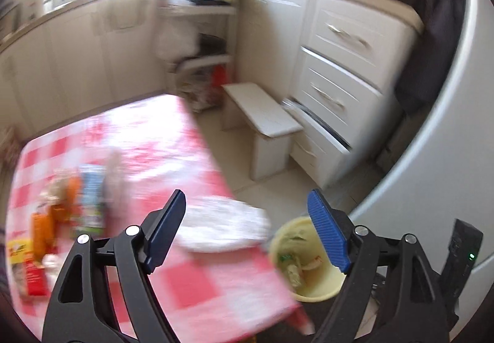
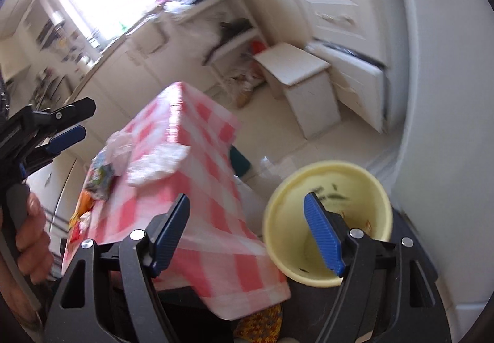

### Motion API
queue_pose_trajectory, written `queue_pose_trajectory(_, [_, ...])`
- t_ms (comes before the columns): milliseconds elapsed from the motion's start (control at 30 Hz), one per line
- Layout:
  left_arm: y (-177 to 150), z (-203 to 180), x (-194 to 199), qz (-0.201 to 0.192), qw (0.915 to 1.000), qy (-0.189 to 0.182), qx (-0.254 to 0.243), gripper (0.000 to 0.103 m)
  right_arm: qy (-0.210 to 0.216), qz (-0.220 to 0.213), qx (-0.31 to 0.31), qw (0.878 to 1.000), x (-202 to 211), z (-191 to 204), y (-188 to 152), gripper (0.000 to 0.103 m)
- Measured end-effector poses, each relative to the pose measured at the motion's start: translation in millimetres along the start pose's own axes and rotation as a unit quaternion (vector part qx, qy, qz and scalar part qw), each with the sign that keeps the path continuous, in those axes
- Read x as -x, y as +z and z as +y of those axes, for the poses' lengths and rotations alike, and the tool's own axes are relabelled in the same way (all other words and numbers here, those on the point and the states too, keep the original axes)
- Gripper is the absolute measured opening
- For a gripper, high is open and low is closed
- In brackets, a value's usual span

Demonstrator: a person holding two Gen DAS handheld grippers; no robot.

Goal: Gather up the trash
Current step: 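Return both tools to the table while the right tool grasps a white tissue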

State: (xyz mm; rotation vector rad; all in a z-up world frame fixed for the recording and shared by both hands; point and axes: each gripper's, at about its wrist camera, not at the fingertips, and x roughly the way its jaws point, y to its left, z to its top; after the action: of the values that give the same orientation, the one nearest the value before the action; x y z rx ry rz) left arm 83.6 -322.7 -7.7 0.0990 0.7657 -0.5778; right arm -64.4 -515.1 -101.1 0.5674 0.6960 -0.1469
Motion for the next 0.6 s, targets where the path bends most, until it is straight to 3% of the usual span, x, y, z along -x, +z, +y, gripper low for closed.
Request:
queue_pose_trajectory(167, [3.2,95.4,34.1,-0.015,0.9964,0.076,0.033,0.080,0.041,0.006,0.061,0.997,-6.9,55.6,8.1,0.075])
queue_pose_trajectory(333, [-18.9,202.9,63.7,0.004,0.9840,0.166,0.064,0.080,0.079,0.027,0.112,0.990,-19.9,106.0,5.8,0.076])
queue_pose_trajectory(467, [-53.4,264.0,73.3,0.038,0.9738,0.202,0.097,0.082,0.103,0.048,0.152,0.982,-30.2,143.9,7.5,0.076])
queue_pose_trajectory(600, [-91.5,302.6,62.9,0.081,0.9651,0.210,0.134,0.084,0.121,0.068,0.220,0.966,-39.8,194.5,10.4,0.078])
